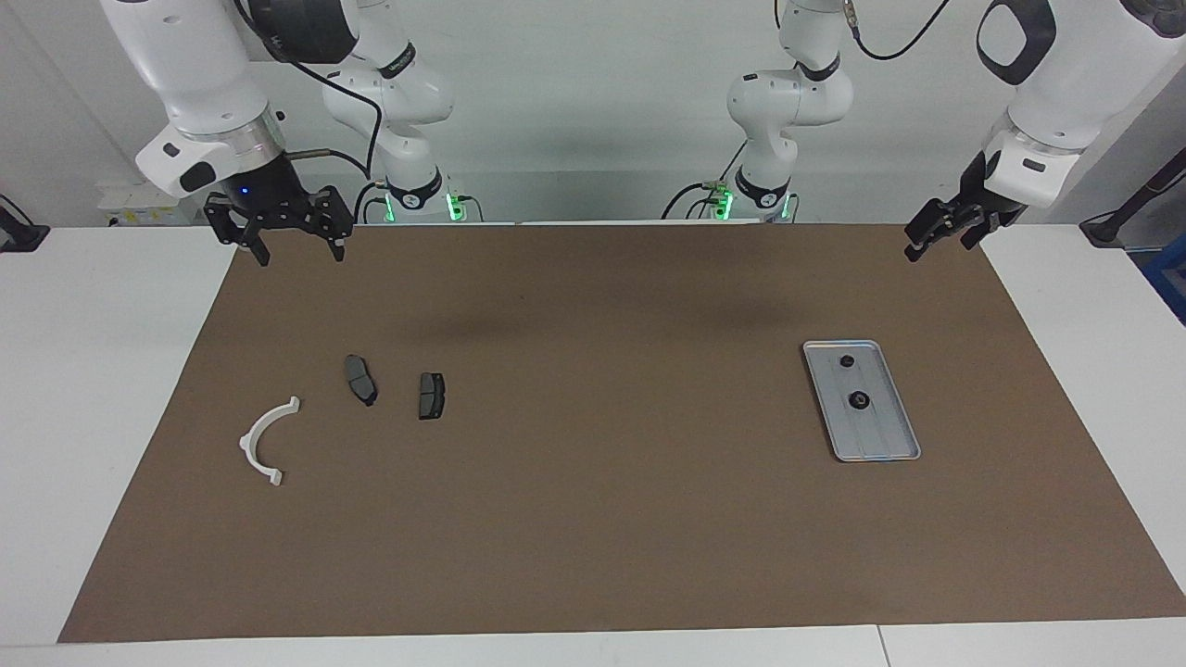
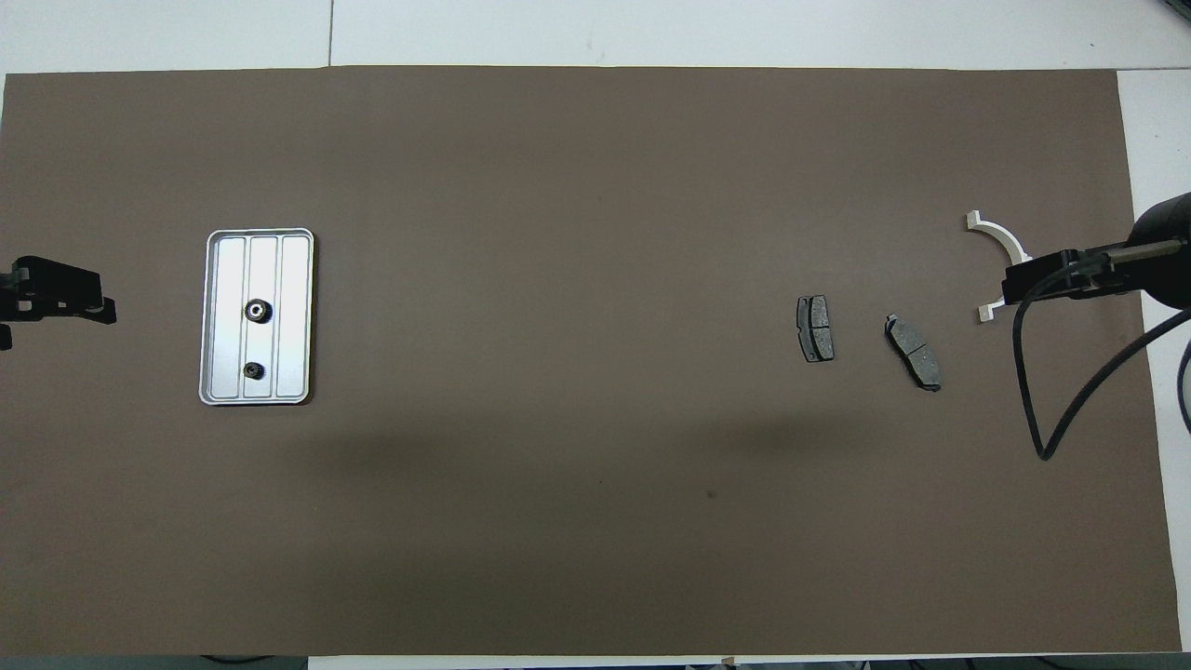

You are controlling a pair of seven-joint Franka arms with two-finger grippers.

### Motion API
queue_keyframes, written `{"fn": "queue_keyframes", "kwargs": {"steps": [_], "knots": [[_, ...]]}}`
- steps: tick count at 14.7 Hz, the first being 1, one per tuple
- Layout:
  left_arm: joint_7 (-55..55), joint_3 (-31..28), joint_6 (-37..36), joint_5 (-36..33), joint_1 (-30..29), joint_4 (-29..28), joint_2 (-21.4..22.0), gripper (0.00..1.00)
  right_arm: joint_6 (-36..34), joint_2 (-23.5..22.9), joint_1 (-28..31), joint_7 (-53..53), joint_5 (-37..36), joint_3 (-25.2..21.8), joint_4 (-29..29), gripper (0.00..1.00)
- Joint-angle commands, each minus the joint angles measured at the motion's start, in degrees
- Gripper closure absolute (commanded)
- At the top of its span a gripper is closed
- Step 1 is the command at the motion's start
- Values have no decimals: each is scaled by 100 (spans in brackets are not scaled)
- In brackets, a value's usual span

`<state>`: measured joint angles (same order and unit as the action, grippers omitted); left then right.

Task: Pick bearing gear from pile to tray

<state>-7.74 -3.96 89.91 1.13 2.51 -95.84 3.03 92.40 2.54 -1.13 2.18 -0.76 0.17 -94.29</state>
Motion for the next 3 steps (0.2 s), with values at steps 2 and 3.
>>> {"fn": "queue_keyframes", "kwargs": {"steps": [2, 3], "knots": [[79, 159, -79, -77, -84, 30, 40, 0, -117, 27, 7, 89, 129, -17, 43, 0], [79, 159, -105, -77, -84, 47, 40, 0, -117, 27, 16, 89, 129, -26, 43, 0]]}}
